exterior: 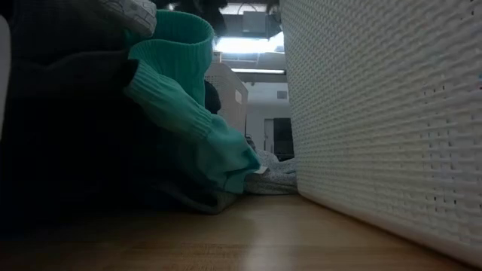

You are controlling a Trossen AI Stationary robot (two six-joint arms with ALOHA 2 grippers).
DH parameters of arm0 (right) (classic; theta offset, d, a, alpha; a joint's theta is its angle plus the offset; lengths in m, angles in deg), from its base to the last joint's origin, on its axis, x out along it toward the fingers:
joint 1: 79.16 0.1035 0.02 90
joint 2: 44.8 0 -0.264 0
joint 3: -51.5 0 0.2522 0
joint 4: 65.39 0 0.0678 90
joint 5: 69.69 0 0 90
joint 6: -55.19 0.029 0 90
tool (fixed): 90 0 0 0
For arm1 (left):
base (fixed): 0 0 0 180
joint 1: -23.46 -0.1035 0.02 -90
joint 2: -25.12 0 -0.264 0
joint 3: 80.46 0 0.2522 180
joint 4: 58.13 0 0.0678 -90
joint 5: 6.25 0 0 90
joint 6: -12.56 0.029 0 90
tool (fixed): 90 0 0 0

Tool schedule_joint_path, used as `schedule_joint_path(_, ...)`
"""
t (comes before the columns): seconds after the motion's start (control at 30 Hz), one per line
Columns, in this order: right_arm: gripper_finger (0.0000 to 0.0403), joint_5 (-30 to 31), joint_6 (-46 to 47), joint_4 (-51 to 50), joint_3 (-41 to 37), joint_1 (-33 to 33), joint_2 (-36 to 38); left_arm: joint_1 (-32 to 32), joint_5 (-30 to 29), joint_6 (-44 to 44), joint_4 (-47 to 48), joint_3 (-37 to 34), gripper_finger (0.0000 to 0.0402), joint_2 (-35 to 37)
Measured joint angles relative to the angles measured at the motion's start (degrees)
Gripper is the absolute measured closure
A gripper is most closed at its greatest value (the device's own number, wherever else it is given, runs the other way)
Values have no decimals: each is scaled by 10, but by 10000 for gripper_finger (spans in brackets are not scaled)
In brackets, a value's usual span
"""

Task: Sort clothes
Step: Put the dark blue underwear into the bottom white bin

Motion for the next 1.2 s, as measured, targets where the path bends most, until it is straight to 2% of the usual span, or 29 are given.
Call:
schedule_joint_path(0.33, 178, -23, 57, -2, 18, 0, -48, 0, 0, 0, -1, 0, 398, 0)
schedule_joint_path(0.7, 178, -23, 59, -61, 17, 0, -82, 0, 0, 0, -1, 0, 398, 0)
schedule_joint_path(0.9, 180, 17, 26, -63, 17, 0, -83, 0, 0, 0, -1, 0, 398, 0)
schedule_joint_path(1.03, 215, 28, 6, -63, 17, 0, -83, 0, 0, 0, -1, 0, 398, 0)
schedule_joint_path(1.2, 297, 29, -17, -70, 17, 0, -83, 0, 0, 0, -1, 0, 398, 0)
